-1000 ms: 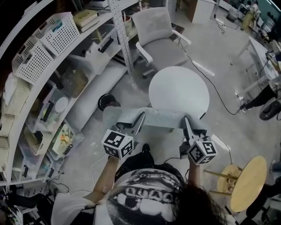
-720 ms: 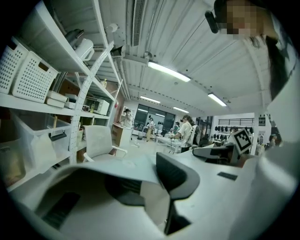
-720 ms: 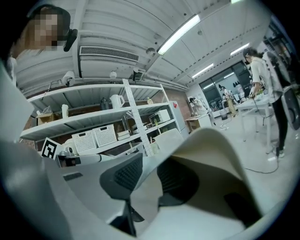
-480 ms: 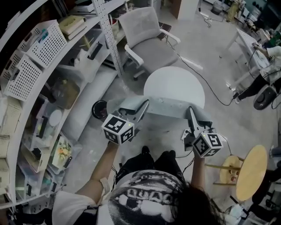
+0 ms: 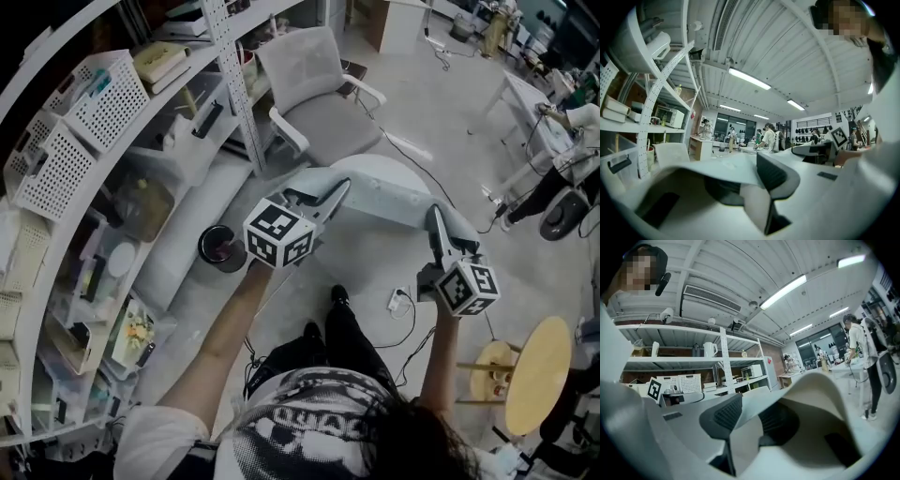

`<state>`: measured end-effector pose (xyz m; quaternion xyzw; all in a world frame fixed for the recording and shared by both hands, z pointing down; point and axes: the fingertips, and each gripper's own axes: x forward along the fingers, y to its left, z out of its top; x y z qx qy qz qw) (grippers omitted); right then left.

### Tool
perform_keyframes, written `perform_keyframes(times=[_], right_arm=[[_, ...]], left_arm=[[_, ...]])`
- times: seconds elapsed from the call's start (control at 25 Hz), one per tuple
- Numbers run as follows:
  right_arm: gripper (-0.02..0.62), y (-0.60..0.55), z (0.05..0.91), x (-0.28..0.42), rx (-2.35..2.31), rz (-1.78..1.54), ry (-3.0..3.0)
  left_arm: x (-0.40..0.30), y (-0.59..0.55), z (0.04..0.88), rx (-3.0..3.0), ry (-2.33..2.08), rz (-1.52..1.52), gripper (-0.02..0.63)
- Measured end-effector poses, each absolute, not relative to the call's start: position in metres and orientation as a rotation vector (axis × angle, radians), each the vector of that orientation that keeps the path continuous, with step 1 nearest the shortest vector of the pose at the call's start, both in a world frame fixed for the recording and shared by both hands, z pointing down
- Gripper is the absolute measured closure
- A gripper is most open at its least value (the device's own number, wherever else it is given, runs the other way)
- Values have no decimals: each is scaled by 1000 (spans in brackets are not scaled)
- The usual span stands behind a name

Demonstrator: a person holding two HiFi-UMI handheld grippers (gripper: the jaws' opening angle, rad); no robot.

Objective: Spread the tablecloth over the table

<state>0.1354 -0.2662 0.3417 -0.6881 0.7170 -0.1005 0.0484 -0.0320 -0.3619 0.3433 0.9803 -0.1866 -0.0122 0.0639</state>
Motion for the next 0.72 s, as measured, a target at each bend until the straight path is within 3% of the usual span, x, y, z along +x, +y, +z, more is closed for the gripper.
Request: perform_keyframes(times=[0.72], right_arm=[[485,-354,301,195,-2008,-195,2236]], left_arm=[[27,-447,302,3002,-573,-85,522]])
